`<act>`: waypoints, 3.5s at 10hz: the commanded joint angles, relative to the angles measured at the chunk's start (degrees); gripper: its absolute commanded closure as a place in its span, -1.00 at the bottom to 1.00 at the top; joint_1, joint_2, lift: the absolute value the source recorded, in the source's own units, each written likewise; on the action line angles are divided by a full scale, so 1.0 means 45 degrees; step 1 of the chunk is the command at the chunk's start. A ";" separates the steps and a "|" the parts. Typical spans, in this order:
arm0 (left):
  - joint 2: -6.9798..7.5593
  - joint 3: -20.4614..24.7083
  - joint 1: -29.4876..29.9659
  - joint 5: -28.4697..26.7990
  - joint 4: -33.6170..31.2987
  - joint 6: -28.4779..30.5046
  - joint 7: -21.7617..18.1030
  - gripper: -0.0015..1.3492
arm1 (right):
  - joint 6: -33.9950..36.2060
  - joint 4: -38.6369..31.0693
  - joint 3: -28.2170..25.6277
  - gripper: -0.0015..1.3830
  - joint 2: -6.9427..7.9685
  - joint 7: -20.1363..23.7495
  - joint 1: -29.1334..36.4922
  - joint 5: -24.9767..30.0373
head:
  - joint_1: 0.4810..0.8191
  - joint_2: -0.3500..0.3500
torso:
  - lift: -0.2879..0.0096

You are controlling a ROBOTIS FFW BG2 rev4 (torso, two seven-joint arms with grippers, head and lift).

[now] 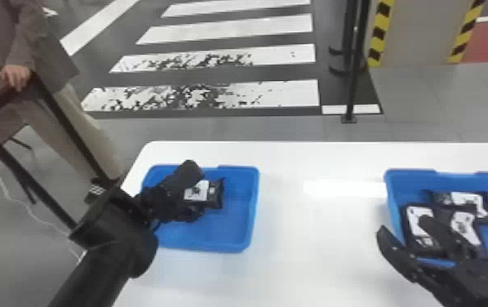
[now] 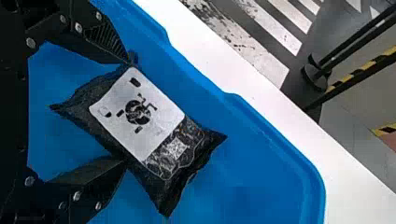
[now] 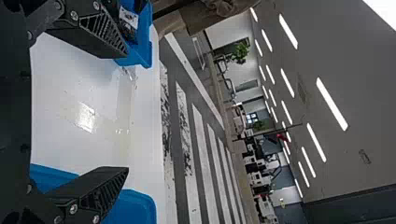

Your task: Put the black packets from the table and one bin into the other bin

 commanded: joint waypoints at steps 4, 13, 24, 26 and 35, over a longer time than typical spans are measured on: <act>-0.0181 -0.0712 -0.0072 0.0663 -0.0004 0.0160 0.0364 0.78 | 0.0000 0.0001 0.0001 -0.76 -0.0019 0.0039 0.0042 -0.0183 | 0.27 0.58 | 0.20; -0.1783 0.5229 0.6147 0.3049 -0.7098 -0.0715 0.0149 0.78 | 0.0188 -0.0468 -0.0228 -0.76 -0.0097 0.0078 0.0292 -0.0310 | 0.27 0.67 | 0.20; -0.2740 0.2512 0.7303 0.7493 -0.9504 -0.1559 0.0091 0.78 | 0.3500 0.0719 0.4952 -0.75 -0.0956 0.1211 -0.6240 -0.3687 | 0.27 0.74 | 0.20; -0.2701 0.2512 0.7334 0.7594 -0.9817 -0.1527 0.0071 0.78 | 0.3032 0.1376 0.5510 -0.75 -0.0956 0.1074 -0.6896 -0.3510 | 0.27 0.72 | 0.20; -0.2642 0.2589 0.7397 0.7747 -1.0004 -0.1777 0.0071 0.78 | 0.3532 0.1532 0.6704 0.73 -0.0956 0.0410 -0.7927 -0.3129 | 0.27 0.85 | 0.20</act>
